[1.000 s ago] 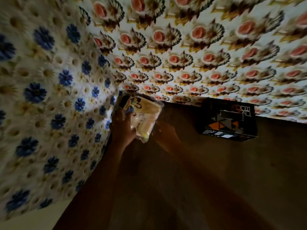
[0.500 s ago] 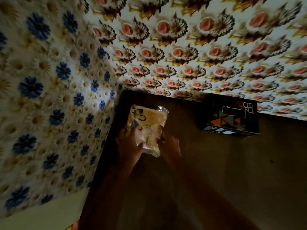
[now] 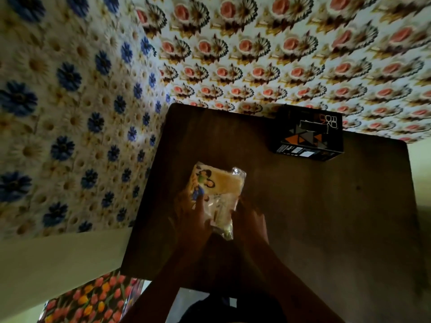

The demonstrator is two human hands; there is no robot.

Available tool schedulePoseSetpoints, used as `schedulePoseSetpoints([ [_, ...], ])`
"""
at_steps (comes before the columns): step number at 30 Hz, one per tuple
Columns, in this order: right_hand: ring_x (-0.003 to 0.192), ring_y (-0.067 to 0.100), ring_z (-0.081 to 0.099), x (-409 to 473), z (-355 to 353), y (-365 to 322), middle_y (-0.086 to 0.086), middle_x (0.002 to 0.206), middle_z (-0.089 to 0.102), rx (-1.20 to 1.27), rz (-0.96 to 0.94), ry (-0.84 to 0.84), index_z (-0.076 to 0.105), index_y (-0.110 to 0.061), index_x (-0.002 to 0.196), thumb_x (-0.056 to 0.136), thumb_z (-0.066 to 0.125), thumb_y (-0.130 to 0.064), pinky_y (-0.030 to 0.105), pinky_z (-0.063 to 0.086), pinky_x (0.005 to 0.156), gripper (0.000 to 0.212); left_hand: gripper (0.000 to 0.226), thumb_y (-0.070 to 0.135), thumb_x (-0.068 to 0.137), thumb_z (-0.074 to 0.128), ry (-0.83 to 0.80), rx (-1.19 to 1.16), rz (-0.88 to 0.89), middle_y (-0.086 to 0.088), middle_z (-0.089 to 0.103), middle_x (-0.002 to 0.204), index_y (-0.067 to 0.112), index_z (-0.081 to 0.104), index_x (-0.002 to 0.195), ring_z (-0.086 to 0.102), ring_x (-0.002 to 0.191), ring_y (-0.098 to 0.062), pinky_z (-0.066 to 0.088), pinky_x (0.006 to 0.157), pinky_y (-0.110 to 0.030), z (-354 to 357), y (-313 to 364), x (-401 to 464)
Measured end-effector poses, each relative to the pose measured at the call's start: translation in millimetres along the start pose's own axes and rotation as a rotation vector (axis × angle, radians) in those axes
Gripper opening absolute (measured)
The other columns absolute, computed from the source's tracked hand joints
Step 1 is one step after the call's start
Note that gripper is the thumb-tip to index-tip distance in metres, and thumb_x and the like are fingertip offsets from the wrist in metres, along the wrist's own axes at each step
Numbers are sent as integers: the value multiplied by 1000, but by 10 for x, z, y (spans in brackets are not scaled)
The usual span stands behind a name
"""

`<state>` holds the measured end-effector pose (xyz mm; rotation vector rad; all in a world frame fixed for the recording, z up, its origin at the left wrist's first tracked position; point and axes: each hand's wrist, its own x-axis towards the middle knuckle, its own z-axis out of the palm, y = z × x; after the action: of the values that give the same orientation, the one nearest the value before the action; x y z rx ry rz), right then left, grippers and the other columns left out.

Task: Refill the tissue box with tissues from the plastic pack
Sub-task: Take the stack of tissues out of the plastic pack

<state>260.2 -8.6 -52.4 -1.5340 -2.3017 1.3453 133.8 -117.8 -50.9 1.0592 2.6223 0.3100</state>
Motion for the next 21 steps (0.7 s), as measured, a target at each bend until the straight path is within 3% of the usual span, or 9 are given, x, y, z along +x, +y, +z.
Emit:
schedulePoseSetpoints([
  [3,123,22,55,155,70,-77,4,146,49,-230,-283,118,50,-21,138,88,67,-24,37,58,90,53,113,46,57,89,20,17,302,-16,39,159,22,32,152,40,144,-42,42,105,-67,12,-47,211],
  [6,112,28,65,331,74,-220,7,139,56,-413,-447,-27,58,-16,132,83,72,-10,42,62,81,51,117,39,62,92,-147,6,323,-5,32,164,24,25,157,35,149,-33,42,108,-60,102,-184,400],
  [8,116,30,63,420,32,-303,8,134,59,-546,-465,-69,61,-18,128,79,75,-13,50,59,82,51,109,43,72,85,-236,43,323,2,20,168,30,20,159,22,154,-29,33,117,-57,107,-223,459],
  [10,127,31,52,501,-15,-370,9,139,53,-661,-435,-135,55,-19,134,81,74,-21,56,51,95,56,105,44,78,80,-306,46,311,10,10,169,35,15,159,10,157,-24,23,123,-49,47,-196,483],
  [13,135,28,42,593,-63,-455,6,144,46,-724,-354,-319,41,-21,143,88,67,-29,58,30,109,61,101,45,79,79,-301,37,299,12,11,169,34,17,158,8,157,-22,25,124,-47,1,-150,497],
  [18,128,21,46,615,-141,-569,-1,128,59,-698,-335,-356,59,-23,123,91,64,-21,57,27,108,33,104,36,82,77,-308,14,288,9,7,169,30,9,160,3,157,-22,22,125,-50,-15,-146,475],
  [21,123,18,48,528,-263,-412,-4,119,62,-524,-302,-292,65,-23,107,92,61,-24,57,27,108,16,108,37,81,78,-314,8,294,9,4,170,30,4,161,0,157,-22,20,126,-51,-30,-146,477],
])
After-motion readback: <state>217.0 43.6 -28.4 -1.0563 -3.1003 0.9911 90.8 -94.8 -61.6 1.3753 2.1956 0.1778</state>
